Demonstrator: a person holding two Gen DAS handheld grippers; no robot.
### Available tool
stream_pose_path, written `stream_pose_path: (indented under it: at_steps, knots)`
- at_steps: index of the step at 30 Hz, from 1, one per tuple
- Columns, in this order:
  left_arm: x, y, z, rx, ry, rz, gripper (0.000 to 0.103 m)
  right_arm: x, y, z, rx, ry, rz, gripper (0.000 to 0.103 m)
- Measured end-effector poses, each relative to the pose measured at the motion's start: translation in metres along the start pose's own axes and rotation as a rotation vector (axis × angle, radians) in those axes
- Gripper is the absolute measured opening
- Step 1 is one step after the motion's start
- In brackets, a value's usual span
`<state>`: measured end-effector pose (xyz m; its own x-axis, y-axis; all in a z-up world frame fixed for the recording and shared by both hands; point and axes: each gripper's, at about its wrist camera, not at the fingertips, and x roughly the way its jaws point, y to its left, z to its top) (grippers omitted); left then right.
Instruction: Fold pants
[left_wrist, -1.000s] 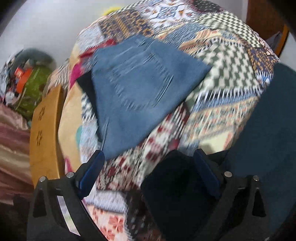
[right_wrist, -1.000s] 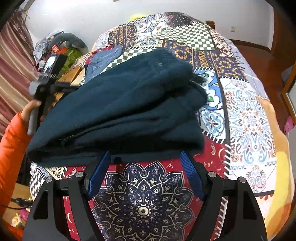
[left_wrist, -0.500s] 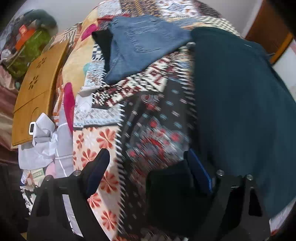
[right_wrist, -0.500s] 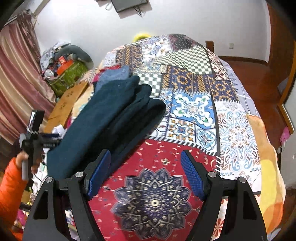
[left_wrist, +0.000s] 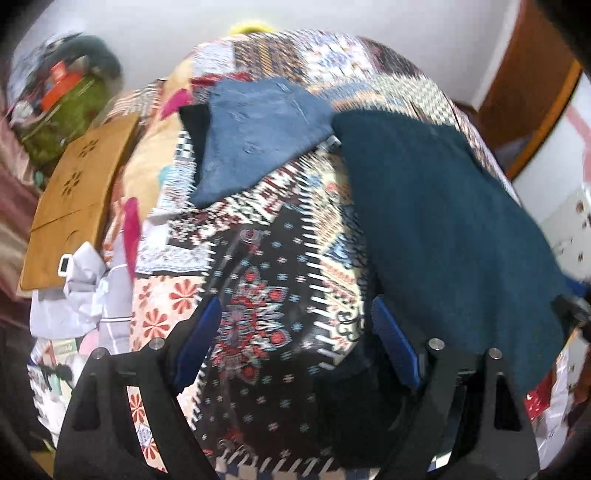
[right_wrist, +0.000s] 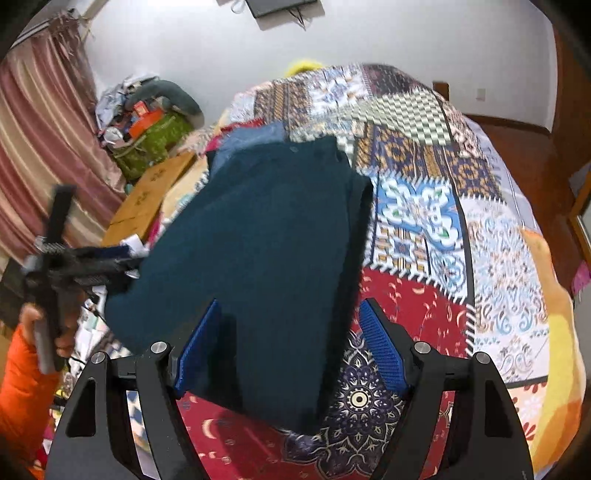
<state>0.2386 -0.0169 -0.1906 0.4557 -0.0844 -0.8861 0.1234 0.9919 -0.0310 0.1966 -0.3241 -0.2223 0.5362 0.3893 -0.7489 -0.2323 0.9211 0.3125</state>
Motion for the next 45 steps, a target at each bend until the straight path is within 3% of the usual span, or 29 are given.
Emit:
stream_pose_path:
  at_steps: [5,8,14,16,21,26,29,37,45]
  knots:
    - [-0.006,0.003,-0.022,0.042,-0.002,-0.020,0.084,0.003,-0.003,-0.006,0.008,-0.002,0.038,0.055]
    - [0.005,0.000,-0.040,0.070,-0.005,0.036,0.085,0.003,0.000,-0.006,-0.001,-0.010,0.049,0.042]
    - [0.011,0.025,-0.053,0.016,-0.001,0.113,0.086,0.001,0.003,-0.007,-0.052,-0.020,0.010,0.031]
    - [0.009,0.038,-0.050,-0.005,0.003,0.123,0.084,0.000,-0.002,-0.006,-0.052,-0.017,-0.009,0.031]
    - [-0.011,0.046,-0.025,-0.015,-0.076,0.144,0.084,-0.013,-0.021,0.005,-0.011,-0.017,-0.021,0.031]
    - [-0.023,0.027,0.019,0.035,-0.164,0.119,0.086,-0.017,-0.027,0.028,-0.014,-0.051,-0.039,0.032]
    - [-0.017,0.010,0.047,0.072,-0.190,0.098,0.087,-0.011,-0.030,0.045,-0.007,-0.064,-0.026,0.039]
    - [0.029,-0.030,0.108,0.126,-0.151,0.005,0.088,0.029,-0.030,0.090,-0.066,-0.048,-0.021,0.043]
    - [0.093,-0.058,0.138,0.191,-0.021,-0.075,0.088,0.080,-0.034,0.129,-0.098,0.007,-0.002,0.048]
